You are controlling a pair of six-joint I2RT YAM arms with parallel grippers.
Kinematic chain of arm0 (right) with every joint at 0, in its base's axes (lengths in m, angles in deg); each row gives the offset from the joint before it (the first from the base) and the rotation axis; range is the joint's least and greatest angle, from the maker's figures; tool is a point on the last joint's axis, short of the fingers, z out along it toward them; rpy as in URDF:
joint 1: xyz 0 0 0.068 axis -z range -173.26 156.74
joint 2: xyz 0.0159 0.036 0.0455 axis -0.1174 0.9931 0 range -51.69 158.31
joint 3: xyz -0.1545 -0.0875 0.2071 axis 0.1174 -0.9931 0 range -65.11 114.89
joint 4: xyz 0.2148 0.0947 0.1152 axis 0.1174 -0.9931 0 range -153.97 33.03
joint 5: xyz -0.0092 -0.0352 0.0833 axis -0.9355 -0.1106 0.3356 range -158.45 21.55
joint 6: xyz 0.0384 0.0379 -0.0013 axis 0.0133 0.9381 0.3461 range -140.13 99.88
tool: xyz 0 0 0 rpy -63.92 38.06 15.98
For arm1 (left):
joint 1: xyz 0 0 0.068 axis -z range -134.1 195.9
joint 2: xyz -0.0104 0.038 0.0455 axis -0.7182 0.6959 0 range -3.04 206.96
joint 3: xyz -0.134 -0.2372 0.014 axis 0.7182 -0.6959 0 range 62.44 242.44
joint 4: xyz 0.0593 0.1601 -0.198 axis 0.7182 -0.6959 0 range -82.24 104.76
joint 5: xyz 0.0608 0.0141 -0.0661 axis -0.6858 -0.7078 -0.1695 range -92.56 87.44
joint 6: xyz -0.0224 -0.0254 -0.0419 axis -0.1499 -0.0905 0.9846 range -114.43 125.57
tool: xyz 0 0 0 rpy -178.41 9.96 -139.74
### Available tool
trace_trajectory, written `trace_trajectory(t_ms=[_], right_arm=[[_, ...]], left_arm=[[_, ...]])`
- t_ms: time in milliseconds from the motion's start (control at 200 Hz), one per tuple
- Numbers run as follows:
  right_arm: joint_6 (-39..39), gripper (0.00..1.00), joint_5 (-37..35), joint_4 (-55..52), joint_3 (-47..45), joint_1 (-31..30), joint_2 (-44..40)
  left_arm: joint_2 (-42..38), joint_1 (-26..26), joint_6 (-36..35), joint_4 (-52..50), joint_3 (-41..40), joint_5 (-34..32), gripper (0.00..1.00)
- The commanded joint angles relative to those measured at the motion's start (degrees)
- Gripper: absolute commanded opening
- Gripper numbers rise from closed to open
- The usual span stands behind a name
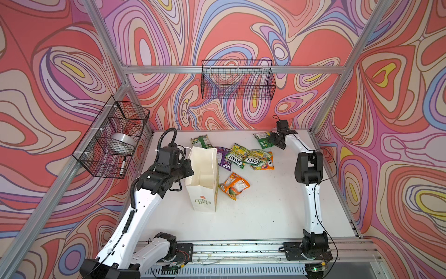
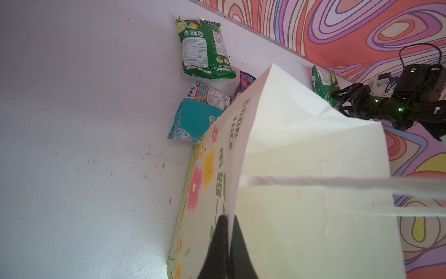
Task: Place the snacks into the paper bag
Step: Move the snack to the top-right of the table.
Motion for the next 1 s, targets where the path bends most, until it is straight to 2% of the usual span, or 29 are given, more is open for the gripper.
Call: trace_trajectory(t_ms=[0, 190, 386, 571, 997], right_arm=[[-0.8, 0.58, -1.9, -5.5, -4.9, 0.3, -0.1], [-1.5, 0.38, -0.8, 1.5, -15.8, 0.4, -7.0], [-1.8, 0.14, -0.6, 5.1, -24.7, 0.7, -15.0], [-0.5, 0.0, 0.6, 8.7, -33.9, 1.0, -23.0], [2.7, 0.0, -1.8, 13.0, -48.3, 1.7, -40.5]], left_arm=[[-0.5, -0.4, -0.1, 1.2, -0.5, 0.6, 0.0], [-0.7, -0.6, -0.4, 1.0, -0.5, -0.3, 0.0], [-1.1, -0.7, -0.4, 1.1, -0.4, 0.2, 0.0], [-1.3, -0.9, -0.6, 1.2, -0.5, 0.3, 0.0], [-0.9, -1.0, -0.7, 1.4, -0.5, 1.3, 0.0]])
